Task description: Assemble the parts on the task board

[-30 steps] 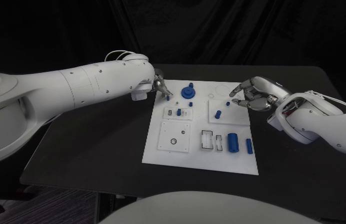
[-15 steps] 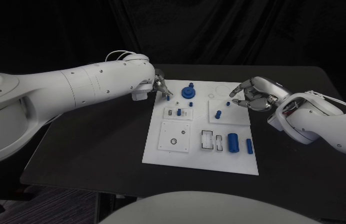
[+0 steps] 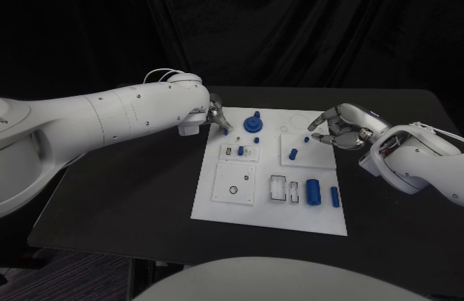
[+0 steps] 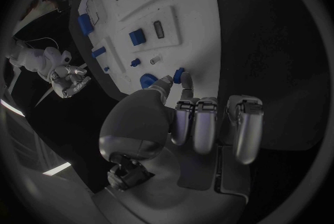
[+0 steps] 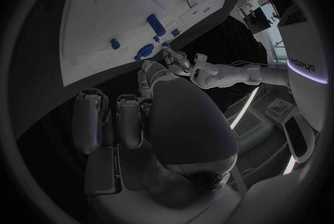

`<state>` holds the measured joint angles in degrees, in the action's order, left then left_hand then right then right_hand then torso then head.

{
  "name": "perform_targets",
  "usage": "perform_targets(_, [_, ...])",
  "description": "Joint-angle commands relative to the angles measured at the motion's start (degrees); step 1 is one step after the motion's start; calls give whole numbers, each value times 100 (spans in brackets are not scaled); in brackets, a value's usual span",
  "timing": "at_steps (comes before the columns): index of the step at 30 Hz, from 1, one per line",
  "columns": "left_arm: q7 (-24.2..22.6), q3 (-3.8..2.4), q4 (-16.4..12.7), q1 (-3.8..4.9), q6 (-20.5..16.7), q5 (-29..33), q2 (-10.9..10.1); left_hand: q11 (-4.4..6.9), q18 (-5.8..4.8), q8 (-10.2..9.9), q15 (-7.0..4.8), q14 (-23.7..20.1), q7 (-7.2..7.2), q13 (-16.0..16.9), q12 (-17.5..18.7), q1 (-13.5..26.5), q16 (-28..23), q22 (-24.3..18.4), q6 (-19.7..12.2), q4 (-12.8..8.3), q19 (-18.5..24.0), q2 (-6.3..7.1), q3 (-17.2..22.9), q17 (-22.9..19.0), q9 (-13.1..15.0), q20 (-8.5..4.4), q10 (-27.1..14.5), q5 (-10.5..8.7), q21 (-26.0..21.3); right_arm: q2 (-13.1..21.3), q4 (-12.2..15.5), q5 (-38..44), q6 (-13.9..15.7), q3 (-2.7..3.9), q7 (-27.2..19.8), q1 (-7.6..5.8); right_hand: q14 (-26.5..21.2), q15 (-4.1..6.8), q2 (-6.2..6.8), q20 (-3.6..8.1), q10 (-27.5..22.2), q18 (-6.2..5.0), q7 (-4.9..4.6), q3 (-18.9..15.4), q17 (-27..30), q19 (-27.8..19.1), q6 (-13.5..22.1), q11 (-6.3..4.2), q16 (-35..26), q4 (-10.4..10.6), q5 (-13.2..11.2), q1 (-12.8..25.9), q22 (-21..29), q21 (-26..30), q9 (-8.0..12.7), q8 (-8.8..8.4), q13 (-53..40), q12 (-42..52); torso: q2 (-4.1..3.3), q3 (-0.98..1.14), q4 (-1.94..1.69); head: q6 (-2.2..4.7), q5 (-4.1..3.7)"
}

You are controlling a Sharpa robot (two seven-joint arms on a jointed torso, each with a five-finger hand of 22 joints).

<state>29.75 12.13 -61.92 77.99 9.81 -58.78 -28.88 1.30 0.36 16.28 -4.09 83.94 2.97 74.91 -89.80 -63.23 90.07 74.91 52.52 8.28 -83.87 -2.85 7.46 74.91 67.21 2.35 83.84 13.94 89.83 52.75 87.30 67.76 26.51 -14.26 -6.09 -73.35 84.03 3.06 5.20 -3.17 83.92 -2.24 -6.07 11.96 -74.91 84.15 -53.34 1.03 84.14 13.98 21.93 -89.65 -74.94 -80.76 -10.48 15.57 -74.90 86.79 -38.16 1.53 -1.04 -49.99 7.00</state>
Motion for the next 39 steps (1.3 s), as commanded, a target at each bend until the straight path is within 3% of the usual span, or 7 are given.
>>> perform_targets(1, [-84,-3,8,-12,107,-12,17,-19,-36,-27,14,606,-12,1509,-20,-62,-7,1509,38,-19,-613,6,15,1509,-9,30,616,37,17,5,2,2,-27,5,99,14,372,-37,-41,-36,203,-32,-19,38,-365,124,3,36,-34,-5,28,34,-1088,24,8,-28,-883,-22,0,1,-1,-1,-3])
perform_targets(14, [-73,-3,22,-26,167,-12,25,-9,-36,-51,7,606,-23,1509,-20,-118,-7,1509,58,-52,-613,-25,74,1509,-21,25,616,158,17,-1,2,2,-33,5,103,14,371,-37,-43,-36,202,-34,-19,40,-359,122,3,36,-37,-6,35,37,-1086,29,10,-29,-881,-23,1,1,2,-1,8])
perform_targets(22, [-96,-3,15,-29,149,-12,19,12,-36,-93,-12,606,-46,1509,-20,-199,-7,1509,105,-126,-613,-13,238,1509,-35,6,616,510,17,0,0,2,-40,5,111,14,371,-37,-43,-36,202,-34,-19,40,-359,122,3,36,-37,-6,35,37,-1086,29,10,-29,-881,-23,1,2,-1,-1,14])
perform_targets(27, [-110,-3,-27,-30,95,-12,-25,31,-36,-120,-29,606,-67,1509,-20,-312,-7,1509,122,-262,-613,32,449,1509,-35,-12,616,686,17,6,4,2,-48,5,123,14,371,-37,-45,-36,197,-34,-19,43,-359,121,4,36,-37,-9,40,36,-1085,32,11,-30,-872,-28,0,0,0,-1,3])
perform_targets(28, [-112,-3,-38,-30,83,-12,-35,37,-36,-128,-37,606,-72,1509,-20,-346,-7,1509,133,-321,-613,60,551,1509,-34,-21,616,823,17,9,4,2,-49,5,125,14,371,-37,-49,-36,199,-35,-18,47,-362,120,5,36,-35,-12,47,34,-1084,35,12,-31,-875,-27,1,0,0,-1,4])
perform_targets(31, [-116,-3,-77,-30,59,-12,-69,44,-36,-145,-43,606,-76,1509,-20,-358,-7,1509,136,-389,-613,107,694,1509,-34,-27,616,947,17,12,1,2,-51,5,132,14,371,-37,-49,-36,199,-35,-18,47,-362,120,5,36,-35,-12,47,34,-1084,35,12,-31,-875,-27,1,-2,-2,-1,19])
perform_targets(39, [-157,-3,-216,-30,-46,-12,-172,57,-36,-149,-54,606,-86,1509,-20,-350,-7,1509,178,-482,-613,175,895,1509,-27,-35,616,988,17,15,5,2,-60,5,143,14,370,-37,-53,-36,197,-35,-18,53,-357,120,5,36,-38,-16,55,31,-1084,36,14,-32,-871,-29,4,0,-4,-1,27])
